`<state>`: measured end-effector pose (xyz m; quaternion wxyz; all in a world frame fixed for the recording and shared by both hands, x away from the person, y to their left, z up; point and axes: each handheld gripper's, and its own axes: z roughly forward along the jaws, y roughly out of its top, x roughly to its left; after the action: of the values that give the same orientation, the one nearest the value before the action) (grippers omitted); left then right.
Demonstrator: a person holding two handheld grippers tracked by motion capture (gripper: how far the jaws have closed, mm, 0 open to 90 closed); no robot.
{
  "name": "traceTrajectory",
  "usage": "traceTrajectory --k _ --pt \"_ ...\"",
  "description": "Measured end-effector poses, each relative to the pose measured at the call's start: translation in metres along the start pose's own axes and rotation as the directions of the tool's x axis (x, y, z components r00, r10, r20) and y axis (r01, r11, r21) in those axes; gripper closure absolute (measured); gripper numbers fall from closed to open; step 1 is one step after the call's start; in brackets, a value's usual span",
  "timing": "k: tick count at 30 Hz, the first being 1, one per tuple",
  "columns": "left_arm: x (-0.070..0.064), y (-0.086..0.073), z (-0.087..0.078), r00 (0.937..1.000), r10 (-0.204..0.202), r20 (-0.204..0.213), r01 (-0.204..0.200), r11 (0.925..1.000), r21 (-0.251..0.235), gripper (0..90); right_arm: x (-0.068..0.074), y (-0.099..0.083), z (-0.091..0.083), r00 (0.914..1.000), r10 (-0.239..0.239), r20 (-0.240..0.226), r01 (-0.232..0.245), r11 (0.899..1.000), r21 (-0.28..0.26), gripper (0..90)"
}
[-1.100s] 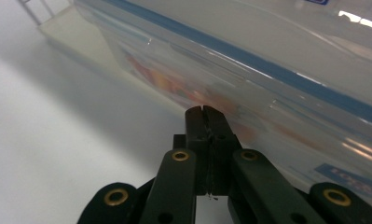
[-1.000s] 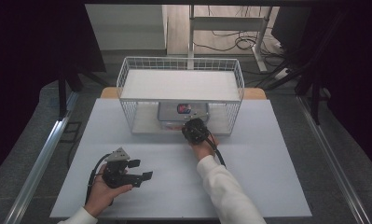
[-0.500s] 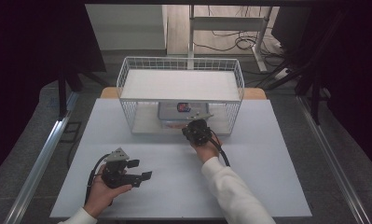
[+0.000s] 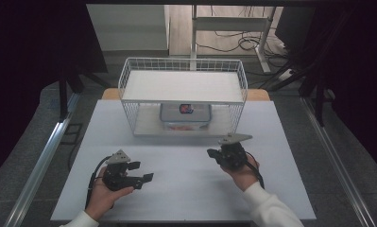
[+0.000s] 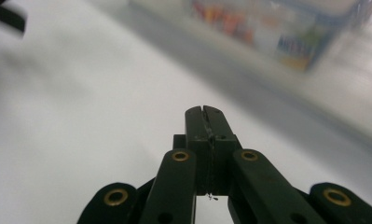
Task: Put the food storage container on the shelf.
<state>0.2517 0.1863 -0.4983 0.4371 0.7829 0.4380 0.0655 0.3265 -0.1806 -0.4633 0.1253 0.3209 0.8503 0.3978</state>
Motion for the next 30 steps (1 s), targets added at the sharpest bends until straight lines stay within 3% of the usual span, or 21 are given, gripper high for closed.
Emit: traceTrajectory --k 2,3,5,7,9,13,16,23,30 --pt "0.000 0.000 0.000 1.0000 0.003 -0.009 -0.003 1.0000 -0.001 24.3 0.000 -0.008 -0.005 1.0000 -0.006 -0.008 0.006 1.000 0.003 89.1" --pt "0.000 0.000 0.000 0.9998 0.004 -0.020 -0.004 1.0000 -0.003 24.3 -0.001 -0.023 -0.015 0.9997 -0.004 -0.025 0.004 1.000 0.005 89.0" --pt "0.001 -0.001 -0.001 0.9995 0.004 -0.032 -0.004 1.0000 -0.006 24.4 -0.004 -0.035 -0.025 0.9994 0.001 -0.035 0.000 1.000 0.012 87.8" --pt "0.001 -0.001 -0.002 0.9993 0.003 -0.038 -0.003 1.0000 -0.008 24.4 -0.005 -0.038 -0.028 0.9993 0.004 -0.036 -0.004 1.000 0.015 86.0" --pt "0.002 -0.002 -0.006 0.9986 0.003 -0.053 -0.004 0.9998 -0.017 24.4 -0.008 -0.051 -0.041 0.9987 0.028 -0.042 -0.028 1.000 0.009 77.2" --pt "0.003 -0.003 -0.009 0.9977 0.003 -0.067 -0.005 0.9997 -0.026 24.1 -0.009 -0.063 -0.052 0.9981 0.058 0.021 -0.058 0.998 -0.014 46.9" --pt "0.005 -0.004 -0.009 0.9974 0.003 -0.073 -0.004 0.9997 -0.023 23.8 -0.011 -0.070 -0.056 0.9938 0.080 0.077 -0.079 0.997 -0.027 37.4" --pt "0.005 -0.005 -0.007 0.9964 0.026 -0.081 -0.027 0.9996 -0.012 23.3 -0.015 -0.073 -0.056 0.9919 0.100 0.078 -0.098 0.995 -0.031 33.0" --pt "0.006 -0.005 -0.007 0.9961 0.030 -0.083 -0.031 0.9994 -0.014 23.1 -0.012 -0.071 -0.056 0.9933 0.087 0.075 -0.085 0.996 -0.034 32.5"
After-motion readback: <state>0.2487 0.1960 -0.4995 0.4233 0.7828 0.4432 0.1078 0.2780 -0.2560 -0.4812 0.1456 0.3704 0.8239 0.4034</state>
